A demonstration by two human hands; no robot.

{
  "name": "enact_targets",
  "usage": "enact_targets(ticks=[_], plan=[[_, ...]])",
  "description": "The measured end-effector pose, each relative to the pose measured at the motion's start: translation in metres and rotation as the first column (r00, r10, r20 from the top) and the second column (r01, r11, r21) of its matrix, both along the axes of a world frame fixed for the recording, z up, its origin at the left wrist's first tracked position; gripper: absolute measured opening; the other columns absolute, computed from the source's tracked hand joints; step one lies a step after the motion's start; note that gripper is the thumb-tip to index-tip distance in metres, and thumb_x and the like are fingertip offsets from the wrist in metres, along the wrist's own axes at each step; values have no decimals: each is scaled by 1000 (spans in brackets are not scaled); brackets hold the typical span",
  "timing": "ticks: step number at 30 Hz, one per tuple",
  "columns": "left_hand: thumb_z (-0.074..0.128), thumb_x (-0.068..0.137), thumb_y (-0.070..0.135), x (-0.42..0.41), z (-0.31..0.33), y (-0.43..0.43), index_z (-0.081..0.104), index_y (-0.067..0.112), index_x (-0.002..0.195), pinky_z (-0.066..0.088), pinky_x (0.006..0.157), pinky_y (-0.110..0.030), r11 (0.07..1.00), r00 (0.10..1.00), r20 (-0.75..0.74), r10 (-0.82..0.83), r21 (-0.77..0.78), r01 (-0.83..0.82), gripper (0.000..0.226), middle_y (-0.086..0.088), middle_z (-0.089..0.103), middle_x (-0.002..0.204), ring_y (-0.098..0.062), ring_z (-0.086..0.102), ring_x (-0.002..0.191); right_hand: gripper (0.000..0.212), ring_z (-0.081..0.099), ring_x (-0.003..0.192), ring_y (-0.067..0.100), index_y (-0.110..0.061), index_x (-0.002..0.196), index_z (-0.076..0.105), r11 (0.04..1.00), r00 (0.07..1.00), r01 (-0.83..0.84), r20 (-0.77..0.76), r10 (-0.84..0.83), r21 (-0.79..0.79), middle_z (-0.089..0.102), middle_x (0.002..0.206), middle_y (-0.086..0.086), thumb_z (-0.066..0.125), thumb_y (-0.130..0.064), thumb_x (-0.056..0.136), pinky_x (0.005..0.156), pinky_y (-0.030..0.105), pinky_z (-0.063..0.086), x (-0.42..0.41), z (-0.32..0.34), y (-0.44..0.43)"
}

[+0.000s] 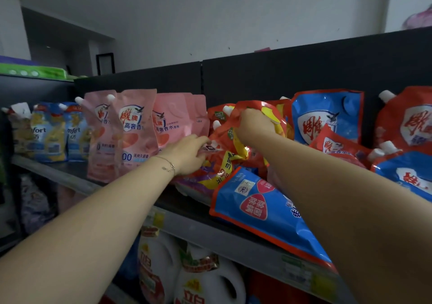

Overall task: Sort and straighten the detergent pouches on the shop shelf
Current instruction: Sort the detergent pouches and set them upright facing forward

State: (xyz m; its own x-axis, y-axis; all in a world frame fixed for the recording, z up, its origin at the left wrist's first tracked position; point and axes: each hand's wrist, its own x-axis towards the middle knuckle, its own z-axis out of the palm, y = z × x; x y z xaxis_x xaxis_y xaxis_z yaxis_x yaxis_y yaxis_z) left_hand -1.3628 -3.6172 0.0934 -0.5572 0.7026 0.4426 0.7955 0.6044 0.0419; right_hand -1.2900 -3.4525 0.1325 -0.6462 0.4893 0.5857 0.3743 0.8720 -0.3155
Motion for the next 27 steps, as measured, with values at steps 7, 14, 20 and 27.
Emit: enact_targets(ticks=[7,14,20,27], plan=[[54,66,79,9,-17,-5,31,16,142,39,106,-44,972,944,322,-69,236,-9,103,-8,44,141,-26,46,126,5,65,68,22,-8,88,66,986,960,-154,-246,132,-70,65,79,6,62,-12,87,61,38,59,11,23,-14],[64,80,56,26,-61,1,-20,12,149,5,116,-33,834,884,458,-96,521,-179,117,-10,-15,159,-23,-6,147,7,64,66,13,-10,93,63,926,878,-374,-343,333,-56,63,79,2,62,-16,92,59,24,56,14,43,-49],[55,78,59,40,-90,5,-18,12,150,15,116,-44,840,951,303,-60,530,-116,113,-15,2,157,-32,7,145,11,63,62,11,-9,92,63,886,839,-435,-431,332,-163,64,80,3,60,-20,94,56,21,56,15,37,-43],[55,85,55,43,-93,3,-4,4,150,36,100,-36,841,963,182,197,474,-261,102,-19,29,139,-31,38,126,17,67,73,16,-13,88,66,892,862,-441,-324,390,-97,67,82,2,64,-29,91,67,30,60,22,33,-24]])
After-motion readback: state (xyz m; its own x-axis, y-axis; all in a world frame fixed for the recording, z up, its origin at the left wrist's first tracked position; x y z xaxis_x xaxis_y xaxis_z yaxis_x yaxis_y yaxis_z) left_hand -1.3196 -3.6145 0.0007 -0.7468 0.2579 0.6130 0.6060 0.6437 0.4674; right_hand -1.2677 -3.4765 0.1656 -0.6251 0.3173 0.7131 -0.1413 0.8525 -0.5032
